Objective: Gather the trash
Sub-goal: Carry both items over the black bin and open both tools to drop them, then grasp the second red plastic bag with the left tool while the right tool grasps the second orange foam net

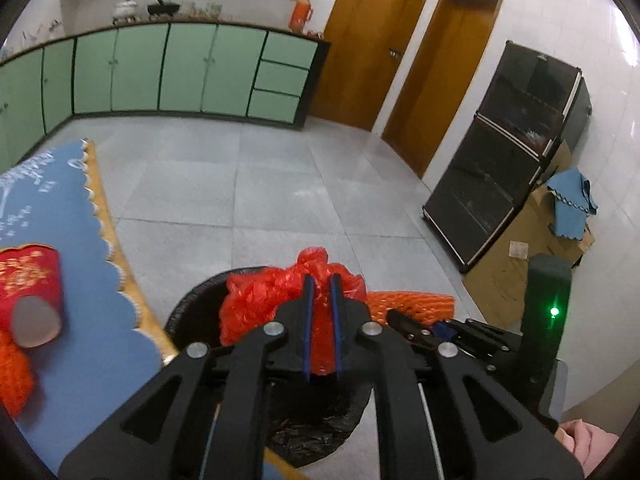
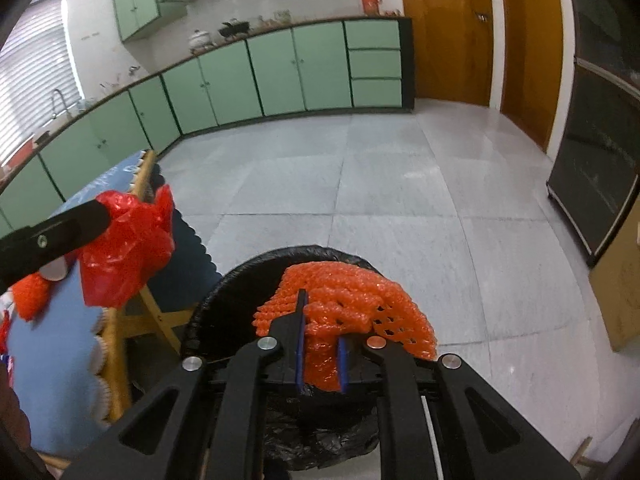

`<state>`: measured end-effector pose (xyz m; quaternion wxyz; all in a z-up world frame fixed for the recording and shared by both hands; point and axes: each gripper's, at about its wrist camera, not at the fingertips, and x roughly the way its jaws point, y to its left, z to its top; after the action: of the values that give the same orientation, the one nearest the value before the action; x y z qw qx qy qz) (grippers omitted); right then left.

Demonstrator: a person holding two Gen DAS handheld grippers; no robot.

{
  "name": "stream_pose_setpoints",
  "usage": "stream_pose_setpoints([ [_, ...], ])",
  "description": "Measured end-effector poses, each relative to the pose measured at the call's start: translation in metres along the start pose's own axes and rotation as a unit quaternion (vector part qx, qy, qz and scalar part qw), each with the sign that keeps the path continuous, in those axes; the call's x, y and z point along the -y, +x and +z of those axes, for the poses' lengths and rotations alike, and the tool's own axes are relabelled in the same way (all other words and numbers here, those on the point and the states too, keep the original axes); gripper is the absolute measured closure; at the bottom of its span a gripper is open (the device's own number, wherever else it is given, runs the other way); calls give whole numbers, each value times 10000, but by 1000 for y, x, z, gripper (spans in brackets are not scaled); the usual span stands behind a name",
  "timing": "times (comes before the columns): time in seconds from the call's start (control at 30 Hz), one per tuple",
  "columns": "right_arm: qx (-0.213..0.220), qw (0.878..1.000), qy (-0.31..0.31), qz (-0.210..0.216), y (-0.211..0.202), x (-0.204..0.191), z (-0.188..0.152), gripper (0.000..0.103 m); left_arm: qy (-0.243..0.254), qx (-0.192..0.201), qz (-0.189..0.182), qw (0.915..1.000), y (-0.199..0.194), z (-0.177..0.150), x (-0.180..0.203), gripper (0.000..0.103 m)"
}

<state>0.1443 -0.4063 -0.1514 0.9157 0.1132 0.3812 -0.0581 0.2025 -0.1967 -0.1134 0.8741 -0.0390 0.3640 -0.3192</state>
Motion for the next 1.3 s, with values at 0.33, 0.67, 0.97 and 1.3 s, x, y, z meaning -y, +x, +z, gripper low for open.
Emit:
stream_pose_setpoints([
  [0.33,44,9997,74,-229,3,15,8,51,-232,253,279,9990,-22,10,-10,59],
  [0.67,678,9967,-304,320,-52,-49,22,21,-339,747,1605,9836,-118,-10,-49,39],
  [0.97,957,9807,-973,1400,-82,-158,17,16,-890,839,3337,9347,-222,-61,-126,35],
  [1.3,950,9652,-1495,1923,-85,-249,-13,16,-1607,534,3931,9038,-267,-105,-178,33],
])
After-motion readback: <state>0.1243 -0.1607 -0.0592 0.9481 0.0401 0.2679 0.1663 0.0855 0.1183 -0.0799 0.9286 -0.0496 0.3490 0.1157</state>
